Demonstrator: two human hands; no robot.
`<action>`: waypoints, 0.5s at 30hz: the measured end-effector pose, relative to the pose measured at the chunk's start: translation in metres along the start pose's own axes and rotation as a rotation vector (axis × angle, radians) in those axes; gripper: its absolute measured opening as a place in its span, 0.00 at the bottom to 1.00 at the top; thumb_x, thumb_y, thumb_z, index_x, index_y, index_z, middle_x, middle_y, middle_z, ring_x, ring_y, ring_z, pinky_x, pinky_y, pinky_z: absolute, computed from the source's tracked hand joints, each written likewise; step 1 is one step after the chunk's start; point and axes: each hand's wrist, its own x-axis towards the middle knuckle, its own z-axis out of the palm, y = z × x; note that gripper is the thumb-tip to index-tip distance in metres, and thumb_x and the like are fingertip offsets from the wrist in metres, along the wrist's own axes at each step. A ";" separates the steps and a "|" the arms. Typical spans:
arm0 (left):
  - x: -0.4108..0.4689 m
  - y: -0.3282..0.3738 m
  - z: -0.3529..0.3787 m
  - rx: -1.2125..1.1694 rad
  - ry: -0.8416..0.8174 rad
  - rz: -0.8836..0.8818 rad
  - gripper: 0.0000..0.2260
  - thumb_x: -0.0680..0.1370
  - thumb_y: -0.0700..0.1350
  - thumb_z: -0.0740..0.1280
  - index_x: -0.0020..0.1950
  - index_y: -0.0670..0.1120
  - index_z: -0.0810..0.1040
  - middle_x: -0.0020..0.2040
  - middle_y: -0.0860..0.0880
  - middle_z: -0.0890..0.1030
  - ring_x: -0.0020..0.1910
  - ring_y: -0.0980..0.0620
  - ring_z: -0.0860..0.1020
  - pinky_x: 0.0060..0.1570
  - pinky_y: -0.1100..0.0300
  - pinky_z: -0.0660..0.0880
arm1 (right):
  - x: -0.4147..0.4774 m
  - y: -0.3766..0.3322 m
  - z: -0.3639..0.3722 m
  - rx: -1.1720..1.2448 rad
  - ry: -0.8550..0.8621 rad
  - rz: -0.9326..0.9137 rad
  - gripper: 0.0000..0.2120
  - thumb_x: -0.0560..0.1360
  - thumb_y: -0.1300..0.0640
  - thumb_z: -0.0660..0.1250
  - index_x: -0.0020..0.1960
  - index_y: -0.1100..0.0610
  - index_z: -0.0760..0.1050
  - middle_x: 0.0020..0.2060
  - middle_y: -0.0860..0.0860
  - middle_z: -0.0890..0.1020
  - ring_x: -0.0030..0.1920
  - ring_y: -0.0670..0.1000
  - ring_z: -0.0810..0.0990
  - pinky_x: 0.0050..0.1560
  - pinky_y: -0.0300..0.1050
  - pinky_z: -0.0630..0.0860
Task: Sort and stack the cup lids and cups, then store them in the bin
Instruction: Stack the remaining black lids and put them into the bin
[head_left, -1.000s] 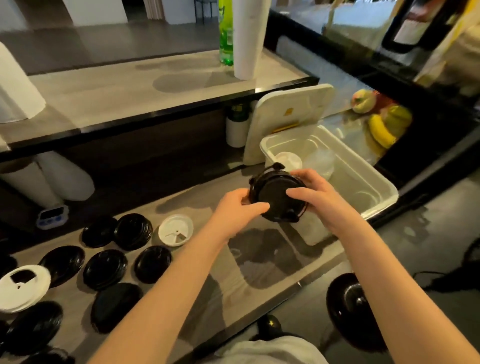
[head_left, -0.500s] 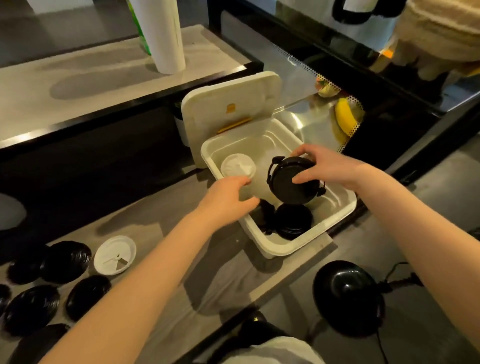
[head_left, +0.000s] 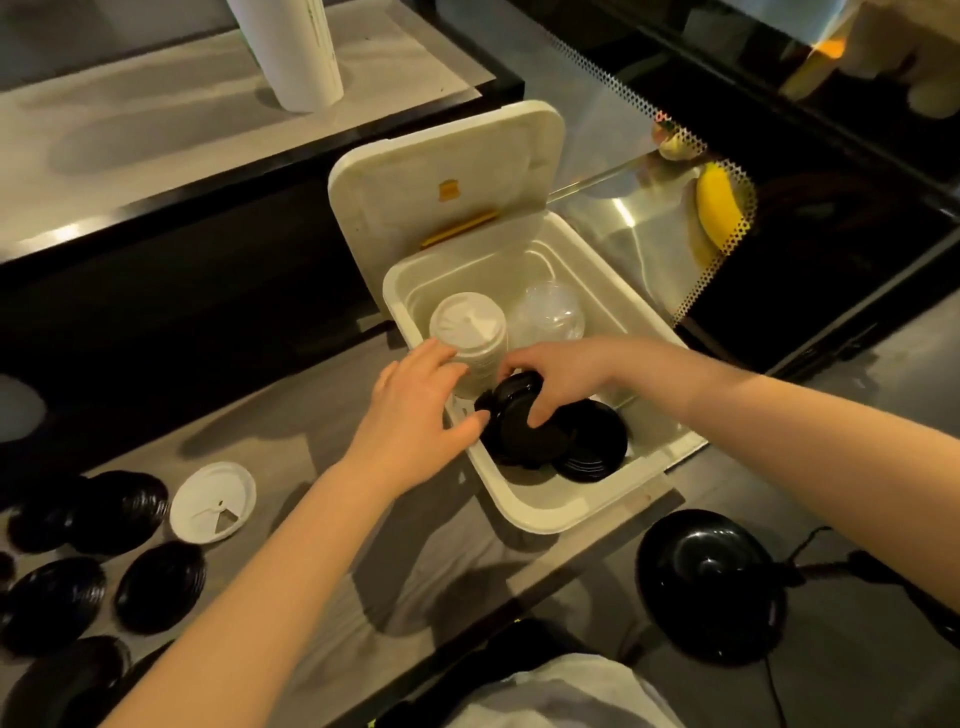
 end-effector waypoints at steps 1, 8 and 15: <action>-0.001 -0.001 0.000 -0.012 0.007 -0.025 0.24 0.76 0.56 0.64 0.69 0.46 0.71 0.73 0.49 0.65 0.75 0.51 0.57 0.73 0.48 0.56 | 0.007 -0.001 0.004 -0.004 0.006 -0.008 0.26 0.71 0.62 0.71 0.66 0.53 0.67 0.57 0.51 0.74 0.53 0.52 0.75 0.43 0.40 0.76; -0.003 -0.003 0.003 -0.011 -0.026 -0.070 0.25 0.77 0.55 0.62 0.71 0.47 0.68 0.76 0.50 0.61 0.77 0.53 0.50 0.74 0.49 0.52 | 0.030 0.005 0.017 -0.027 0.062 -0.053 0.25 0.74 0.60 0.68 0.69 0.55 0.67 0.62 0.54 0.74 0.59 0.54 0.74 0.59 0.49 0.74; -0.003 -0.002 0.002 0.068 -0.069 -0.063 0.23 0.78 0.57 0.59 0.70 0.48 0.69 0.76 0.50 0.60 0.77 0.54 0.48 0.74 0.47 0.51 | 0.038 0.014 0.026 -0.296 0.238 -0.160 0.20 0.77 0.58 0.64 0.67 0.59 0.67 0.62 0.57 0.74 0.61 0.57 0.73 0.58 0.47 0.69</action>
